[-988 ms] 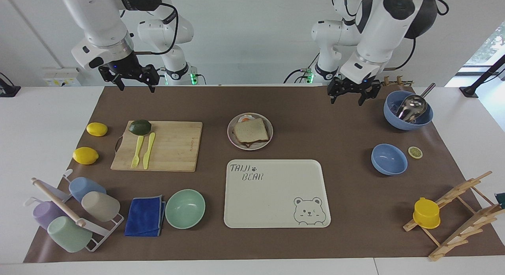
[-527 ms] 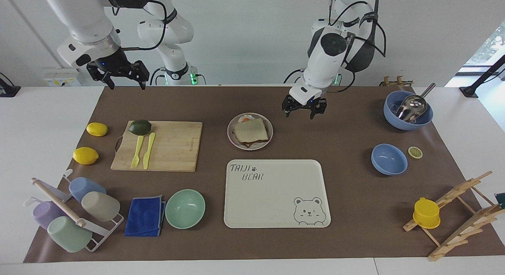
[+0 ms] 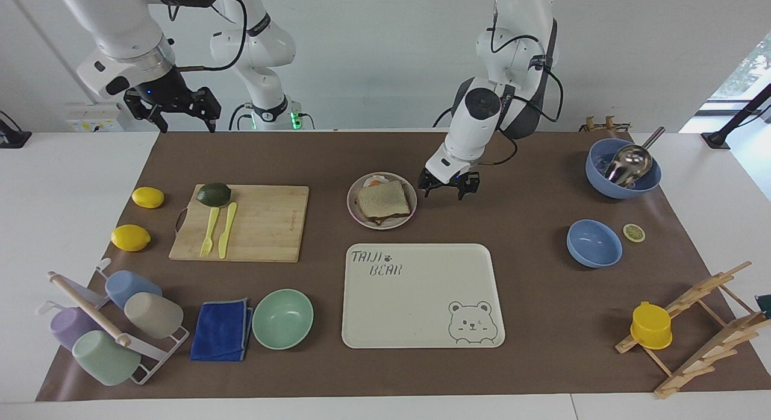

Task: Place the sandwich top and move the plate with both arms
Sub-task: 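Grasp the white plate rim nearest the robot with the left gripper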

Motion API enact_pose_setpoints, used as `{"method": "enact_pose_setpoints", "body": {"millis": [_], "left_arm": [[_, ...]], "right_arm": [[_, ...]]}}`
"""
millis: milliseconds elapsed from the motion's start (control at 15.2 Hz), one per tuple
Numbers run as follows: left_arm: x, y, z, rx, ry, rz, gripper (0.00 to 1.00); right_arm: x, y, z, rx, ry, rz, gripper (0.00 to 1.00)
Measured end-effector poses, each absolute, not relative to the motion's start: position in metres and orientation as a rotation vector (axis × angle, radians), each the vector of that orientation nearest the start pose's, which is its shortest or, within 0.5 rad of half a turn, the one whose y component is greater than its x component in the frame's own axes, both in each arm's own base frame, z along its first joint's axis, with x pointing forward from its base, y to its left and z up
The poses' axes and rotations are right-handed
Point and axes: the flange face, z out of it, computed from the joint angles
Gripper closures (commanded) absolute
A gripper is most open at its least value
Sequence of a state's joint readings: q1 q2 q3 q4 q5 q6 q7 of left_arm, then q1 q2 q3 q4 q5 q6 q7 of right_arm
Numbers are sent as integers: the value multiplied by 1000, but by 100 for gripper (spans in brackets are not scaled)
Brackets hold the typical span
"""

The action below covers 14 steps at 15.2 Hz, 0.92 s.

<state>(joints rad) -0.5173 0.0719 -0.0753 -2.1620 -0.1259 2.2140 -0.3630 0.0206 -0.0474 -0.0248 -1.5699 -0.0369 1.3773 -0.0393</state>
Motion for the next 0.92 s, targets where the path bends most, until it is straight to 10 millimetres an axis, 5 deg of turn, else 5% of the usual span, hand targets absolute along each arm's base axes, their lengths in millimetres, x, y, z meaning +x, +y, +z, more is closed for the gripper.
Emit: {"method": "enact_pose_setpoints", "body": {"millis": [461,922], "left_arm": [[428,-327,322,-3242,227,188,11],[425,-329,320,-3280,123,229,23]], "right_arm": [[521,-8,637,-3170,-60,192,0],[522,-25,638,-3170,-11,174,0]]}}
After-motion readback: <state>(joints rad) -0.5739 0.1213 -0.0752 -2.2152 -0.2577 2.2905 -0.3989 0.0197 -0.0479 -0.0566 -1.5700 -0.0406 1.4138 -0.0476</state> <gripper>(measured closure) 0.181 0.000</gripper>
